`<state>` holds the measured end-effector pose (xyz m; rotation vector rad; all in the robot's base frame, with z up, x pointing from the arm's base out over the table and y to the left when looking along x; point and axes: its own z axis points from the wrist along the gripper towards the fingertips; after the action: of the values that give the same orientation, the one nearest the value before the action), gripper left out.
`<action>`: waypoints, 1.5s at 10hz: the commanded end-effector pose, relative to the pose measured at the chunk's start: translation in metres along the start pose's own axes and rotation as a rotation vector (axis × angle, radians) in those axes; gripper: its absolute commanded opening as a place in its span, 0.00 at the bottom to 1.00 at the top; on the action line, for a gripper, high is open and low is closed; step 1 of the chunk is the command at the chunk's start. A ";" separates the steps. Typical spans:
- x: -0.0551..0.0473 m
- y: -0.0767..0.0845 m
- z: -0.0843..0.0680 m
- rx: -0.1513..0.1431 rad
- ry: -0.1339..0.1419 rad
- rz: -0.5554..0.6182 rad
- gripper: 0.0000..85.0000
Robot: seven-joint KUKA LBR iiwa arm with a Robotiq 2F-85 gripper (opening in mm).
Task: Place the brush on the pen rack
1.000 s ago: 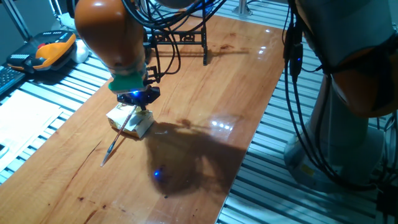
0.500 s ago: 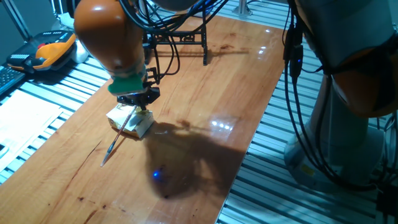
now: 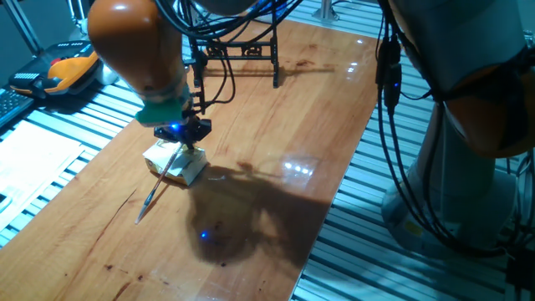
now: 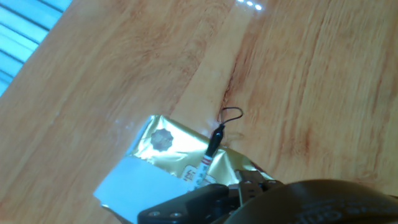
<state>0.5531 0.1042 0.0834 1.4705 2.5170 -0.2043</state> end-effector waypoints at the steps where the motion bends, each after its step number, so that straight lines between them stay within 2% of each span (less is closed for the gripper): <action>1: -0.001 0.001 0.001 -0.004 -0.001 0.009 0.00; 2: -0.001 0.002 0.000 0.005 -0.034 0.003 0.00; 4: 0.001 0.006 -0.004 -0.002 -0.019 0.030 0.00; 5: 0.004 0.008 -0.006 -0.003 -0.020 0.045 0.00; 7: 0.008 0.015 -0.010 -0.017 0.018 0.105 0.00; 8: 0.012 0.018 -0.012 -0.014 0.013 0.121 0.00; 11: 0.017 0.032 -0.016 0.012 -0.047 0.139 0.00; 13: 0.018 0.037 -0.016 0.015 -0.091 0.132 0.00; 15: 0.022 0.045 -0.019 0.018 -0.099 0.142 0.00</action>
<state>0.5797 0.1485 0.0951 1.5980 2.3275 -0.2706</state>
